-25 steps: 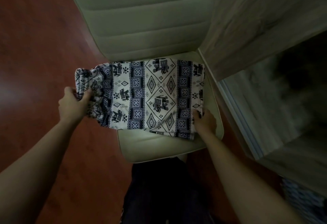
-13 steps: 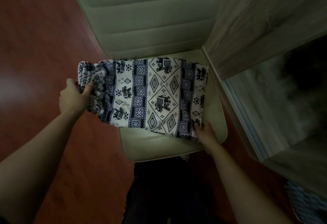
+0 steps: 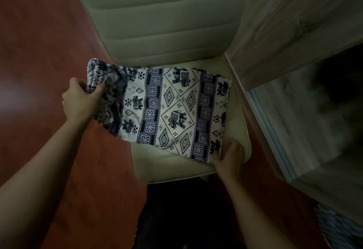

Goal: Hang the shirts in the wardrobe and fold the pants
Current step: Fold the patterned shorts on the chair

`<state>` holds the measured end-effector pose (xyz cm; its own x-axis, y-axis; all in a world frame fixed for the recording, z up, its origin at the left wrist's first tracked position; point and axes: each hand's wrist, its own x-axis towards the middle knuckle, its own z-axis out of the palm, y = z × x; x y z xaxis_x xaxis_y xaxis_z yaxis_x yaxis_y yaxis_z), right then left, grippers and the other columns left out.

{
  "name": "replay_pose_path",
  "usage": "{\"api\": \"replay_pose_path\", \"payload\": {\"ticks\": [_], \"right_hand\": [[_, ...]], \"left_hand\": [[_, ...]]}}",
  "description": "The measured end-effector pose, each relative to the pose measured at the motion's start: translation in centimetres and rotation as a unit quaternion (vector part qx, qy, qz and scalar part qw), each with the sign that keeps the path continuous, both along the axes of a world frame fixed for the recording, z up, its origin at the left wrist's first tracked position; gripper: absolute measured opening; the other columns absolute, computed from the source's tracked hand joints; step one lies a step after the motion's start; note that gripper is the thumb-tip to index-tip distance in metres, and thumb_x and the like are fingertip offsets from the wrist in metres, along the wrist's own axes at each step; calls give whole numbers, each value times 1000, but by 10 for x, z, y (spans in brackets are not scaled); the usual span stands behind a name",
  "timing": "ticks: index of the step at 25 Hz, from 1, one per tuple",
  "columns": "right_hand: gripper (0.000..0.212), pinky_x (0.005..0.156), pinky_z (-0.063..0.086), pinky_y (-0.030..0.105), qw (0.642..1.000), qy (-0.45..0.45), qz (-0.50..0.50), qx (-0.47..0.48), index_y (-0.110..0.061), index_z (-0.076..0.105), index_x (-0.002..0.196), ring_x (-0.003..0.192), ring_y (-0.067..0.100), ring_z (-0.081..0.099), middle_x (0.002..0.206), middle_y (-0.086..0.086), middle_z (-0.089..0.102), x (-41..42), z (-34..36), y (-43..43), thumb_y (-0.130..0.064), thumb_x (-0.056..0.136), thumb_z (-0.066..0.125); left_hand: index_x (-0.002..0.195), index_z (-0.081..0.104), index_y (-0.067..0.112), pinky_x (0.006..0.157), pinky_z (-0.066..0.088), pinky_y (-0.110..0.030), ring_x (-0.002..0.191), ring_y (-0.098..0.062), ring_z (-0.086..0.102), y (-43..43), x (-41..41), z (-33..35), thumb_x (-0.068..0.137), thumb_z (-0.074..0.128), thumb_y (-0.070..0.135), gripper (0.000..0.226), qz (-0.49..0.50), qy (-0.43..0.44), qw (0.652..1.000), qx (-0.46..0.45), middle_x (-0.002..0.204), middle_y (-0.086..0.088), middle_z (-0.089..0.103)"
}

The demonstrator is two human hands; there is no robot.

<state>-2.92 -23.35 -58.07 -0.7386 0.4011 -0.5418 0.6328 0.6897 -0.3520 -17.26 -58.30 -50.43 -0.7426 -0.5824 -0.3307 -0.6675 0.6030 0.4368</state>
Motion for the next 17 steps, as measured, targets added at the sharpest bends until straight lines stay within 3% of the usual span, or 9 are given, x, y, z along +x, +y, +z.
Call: {"api": "replay_pose_path", "payload": {"ticks": [3,6,9,11,13,15,17], "right_hand": [[62,116,18,41,983,42,179,29,-8,23,146,144,24,15,157,10,13,-10,-6,-9,-19,92,51],[58,119,8,44,958,-5,288,5,-17,7,150,139,11,-15,149,-4,-18,-20,-14,-14,-29,99,34],[72,116,-1,47,945,-75,318,25,-21,-12,147,134,12,-28,144,-3,-32,-27,-22,-9,-53,95,27],[85,115,-4,49,938,-118,324,21,-23,-26,139,133,15,-34,143,-3,-39,-31,-23,-9,-61,91,32],[94,114,-4,50,932,-144,331,22,-22,-33,133,133,19,-37,144,-1,-41,-33,-23,-10,-65,87,37],[98,114,-5,50,930,-151,334,22,-21,-35,132,132,21,-39,143,2,-43,-34,-24,-12,-67,85,38],[99,114,-6,50,930,-152,335,17,-21,-36,132,132,23,-40,143,3,-45,-33,-24,-13,-67,85,38]], "left_hand": [[96,44,12,72,52,-42,83,-30,59,51,2,22,75,69,31,38,-81,25,996,42,93,-9,58],[108,42,11,68,49,-38,86,-29,56,124,19,15,77,67,30,43,-219,27,975,9,110,-12,53],[128,38,11,82,52,-37,108,-30,53,170,36,-28,88,55,37,52,-315,-26,949,-6,133,-16,40],[144,22,14,100,40,-44,134,-35,31,177,46,-63,93,44,46,64,-382,-63,920,-59,151,-16,19],[149,-12,20,115,15,-52,145,-30,-7,175,54,-89,96,28,55,75,-445,-106,885,-91,158,-8,-16],[139,-34,24,114,-1,-58,141,-28,-24,171,60,-103,94,19,60,78,-476,-132,862,-113,149,-4,-36],[136,-38,28,109,-5,-63,138,-31,-26,169,62,-107,94,20,60,79,-477,-138,859,-127,143,-5,-43]]}}
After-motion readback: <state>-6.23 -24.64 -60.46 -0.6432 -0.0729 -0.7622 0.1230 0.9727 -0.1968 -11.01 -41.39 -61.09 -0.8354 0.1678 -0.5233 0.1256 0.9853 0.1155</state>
